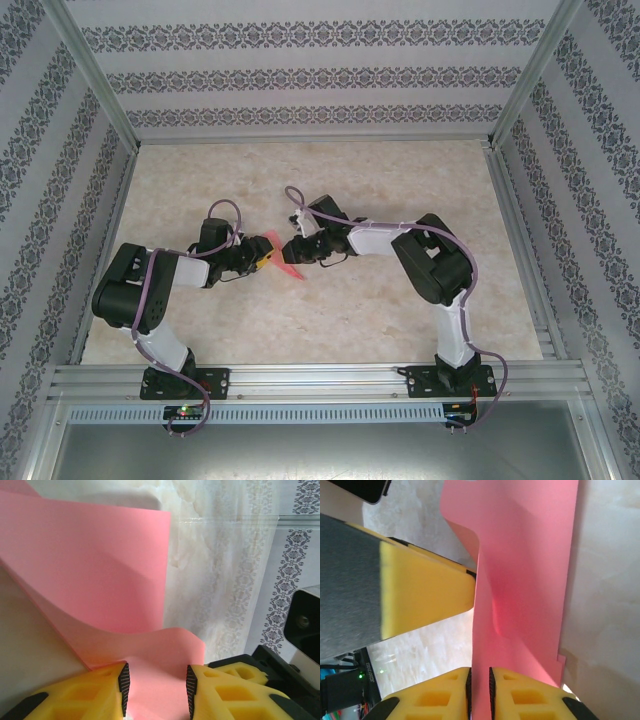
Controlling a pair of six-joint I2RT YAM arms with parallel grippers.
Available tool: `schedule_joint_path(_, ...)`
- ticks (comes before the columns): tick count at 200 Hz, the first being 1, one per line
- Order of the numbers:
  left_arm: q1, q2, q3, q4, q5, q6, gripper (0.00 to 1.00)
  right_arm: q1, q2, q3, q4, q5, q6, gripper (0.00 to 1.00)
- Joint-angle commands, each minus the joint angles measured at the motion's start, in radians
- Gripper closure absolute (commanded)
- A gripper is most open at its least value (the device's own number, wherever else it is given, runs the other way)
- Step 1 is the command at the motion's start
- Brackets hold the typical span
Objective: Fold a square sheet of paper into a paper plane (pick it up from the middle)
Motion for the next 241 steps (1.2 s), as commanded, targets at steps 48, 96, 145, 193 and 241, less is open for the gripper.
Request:
schedule_joint_path(48,-0.012,0.016,0.024,-0.029,0.018,0.02,0.62,-0.005,-0.042,-0.031,-0.088,0.038,-0.075,0.8)
schedule_joint_path(96,-0.012,0.033,0.042,-0.053,0.023,0.016,0.61,0.006,-0.038,-0.011,-0.151,0.093,-0.134,0.78)
schedule_joint_path(145,-0.013,0.032,0.046,-0.058,0.03,0.018,0.61,0.011,-0.029,-0.003,-0.156,0.092,-0.141,0.83)
schedule_joint_path(193,-0.012,0.009,0.042,-0.044,0.05,0.016,0.61,0.02,-0.041,-0.022,-0.131,0.082,-0.135,0.92)
schedule_joint_path(241,-0.022,-0.096,-0.015,-0.021,0.077,0.03,0.55,0.022,-0.072,-0.04,-0.102,0.102,-0.171,0.94)
